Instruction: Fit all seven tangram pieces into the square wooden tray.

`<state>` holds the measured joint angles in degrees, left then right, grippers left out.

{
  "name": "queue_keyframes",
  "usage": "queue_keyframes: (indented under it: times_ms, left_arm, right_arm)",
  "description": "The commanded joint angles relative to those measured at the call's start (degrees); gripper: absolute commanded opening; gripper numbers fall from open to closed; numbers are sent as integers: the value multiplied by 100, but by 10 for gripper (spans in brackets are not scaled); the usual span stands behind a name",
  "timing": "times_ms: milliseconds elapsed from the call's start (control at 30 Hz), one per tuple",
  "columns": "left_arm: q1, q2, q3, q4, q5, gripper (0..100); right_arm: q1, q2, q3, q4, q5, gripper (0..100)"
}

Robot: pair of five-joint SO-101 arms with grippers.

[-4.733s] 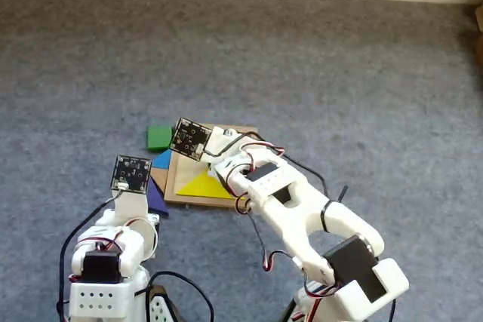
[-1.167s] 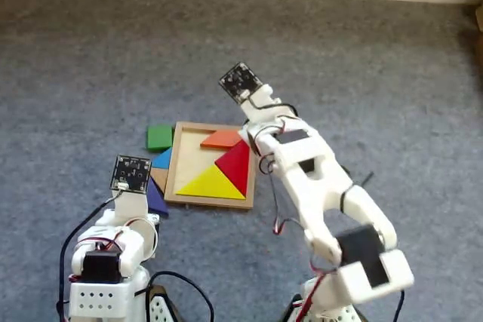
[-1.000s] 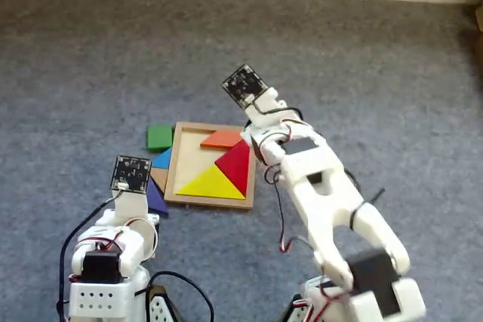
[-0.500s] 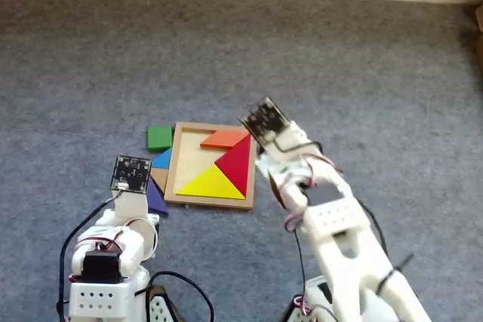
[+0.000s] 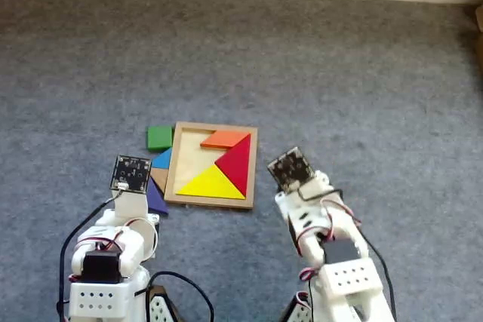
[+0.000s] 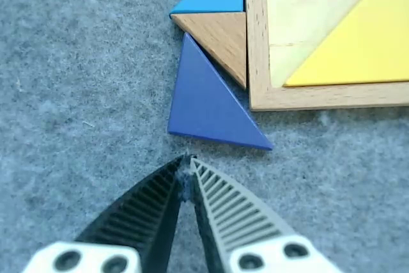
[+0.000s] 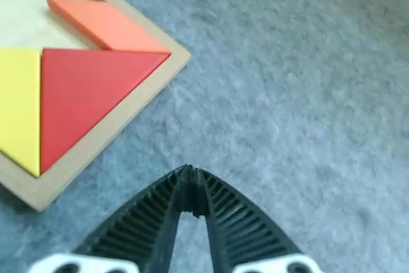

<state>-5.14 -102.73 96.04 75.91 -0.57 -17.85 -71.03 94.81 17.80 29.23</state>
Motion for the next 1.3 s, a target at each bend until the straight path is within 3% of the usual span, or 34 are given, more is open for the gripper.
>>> queue_keyframes:
  times_ms: [0, 100, 367, 700, 933, 1267]
  left_arm:
    - [-48, -136, 110, 26, -35, 6]
    - [-48, -136, 110, 26, -35, 6]
    - [-48, -136, 110, 26, -35, 6]
    - [-48, -136, 110, 26, -35, 6]
    - [-48, -136, 110, 26, -35, 6]
    - [-48, -136, 110, 26, -35, 6]
  right_arm:
    - [48, -884, 356, -31, 62, 6]
    - [48, -1578, 813, 92, 62, 6]
    - [189, -2765, 980, 1604, 62, 6]
    - [145, -2932, 980, 3371, 53, 6]
    - [-57, -2932, 980, 3662, 26, 6]
    - [-22, -2985, 971, 3670, -2567, 6]
